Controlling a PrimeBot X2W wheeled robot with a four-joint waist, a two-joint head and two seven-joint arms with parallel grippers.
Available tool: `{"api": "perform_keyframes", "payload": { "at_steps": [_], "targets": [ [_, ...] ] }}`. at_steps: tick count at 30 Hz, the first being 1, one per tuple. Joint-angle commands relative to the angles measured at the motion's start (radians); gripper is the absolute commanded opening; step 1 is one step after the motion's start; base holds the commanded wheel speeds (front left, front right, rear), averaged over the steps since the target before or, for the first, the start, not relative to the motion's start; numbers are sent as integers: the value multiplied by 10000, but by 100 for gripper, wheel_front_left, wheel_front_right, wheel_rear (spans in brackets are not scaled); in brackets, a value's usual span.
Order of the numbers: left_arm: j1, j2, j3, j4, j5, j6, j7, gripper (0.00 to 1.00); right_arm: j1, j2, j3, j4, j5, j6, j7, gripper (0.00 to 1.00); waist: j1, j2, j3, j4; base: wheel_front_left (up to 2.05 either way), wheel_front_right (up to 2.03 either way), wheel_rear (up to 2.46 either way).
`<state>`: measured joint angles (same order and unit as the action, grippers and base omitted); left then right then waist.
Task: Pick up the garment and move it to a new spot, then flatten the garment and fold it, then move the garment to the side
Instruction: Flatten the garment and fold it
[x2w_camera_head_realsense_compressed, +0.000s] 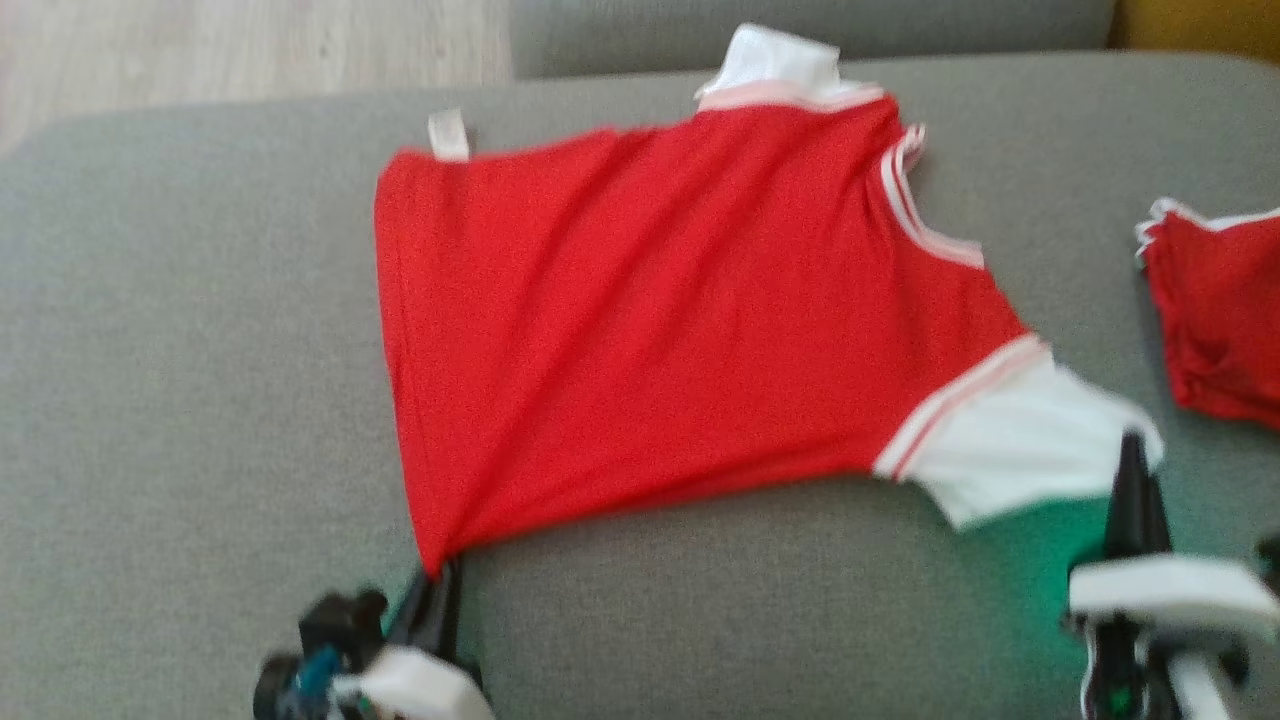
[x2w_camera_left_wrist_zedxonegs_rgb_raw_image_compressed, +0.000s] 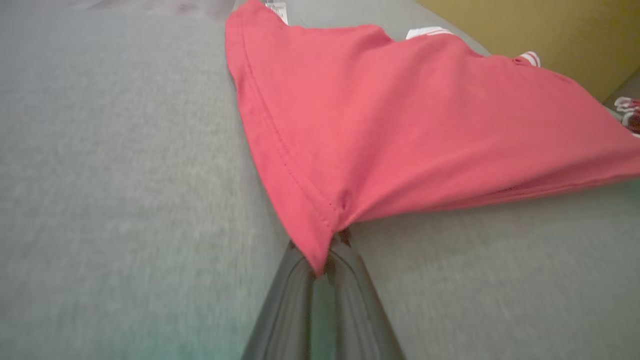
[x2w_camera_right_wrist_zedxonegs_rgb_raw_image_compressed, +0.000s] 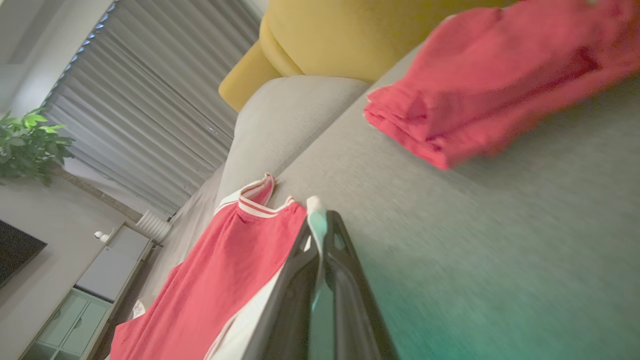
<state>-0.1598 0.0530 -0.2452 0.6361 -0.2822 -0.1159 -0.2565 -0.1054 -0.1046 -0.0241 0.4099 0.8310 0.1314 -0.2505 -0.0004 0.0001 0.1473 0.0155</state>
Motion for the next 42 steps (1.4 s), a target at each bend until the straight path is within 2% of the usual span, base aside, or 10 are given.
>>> {"api": "perform_keyframes", "payload": {
  "at_steps": [1,11,16,26,42],
  "targets": [
    [208,67,192,-135,-9,-74,-52,0,264,4,82,-239,106,-7,-98,0,4,-1,-546,-9,0,0,0],
    [1293,16,151,-156,103,-139,-53,0,2234,206,-251,-822,4,-7,-110,0,4,-1,-1349,22,0,0,0],
    [1368,30,-185,-450,137,-144,-53,0,2293,283,-228,-1372,23,-7,-111,0,4,-1,-1306,30,0,0,0],
    [147,34,-483,-1039,-214,-146,-53,0,204,391,-54,-1297,-186,-7,-33,0,4,-1,-624,447,0,0,0],
    [-1664,-21,-817,-357,-1101,-147,-53,0,-3200,162,-372,1329,-1401,-7,-25,0,4,-1,490,982,0,0,0]
  ]
}}
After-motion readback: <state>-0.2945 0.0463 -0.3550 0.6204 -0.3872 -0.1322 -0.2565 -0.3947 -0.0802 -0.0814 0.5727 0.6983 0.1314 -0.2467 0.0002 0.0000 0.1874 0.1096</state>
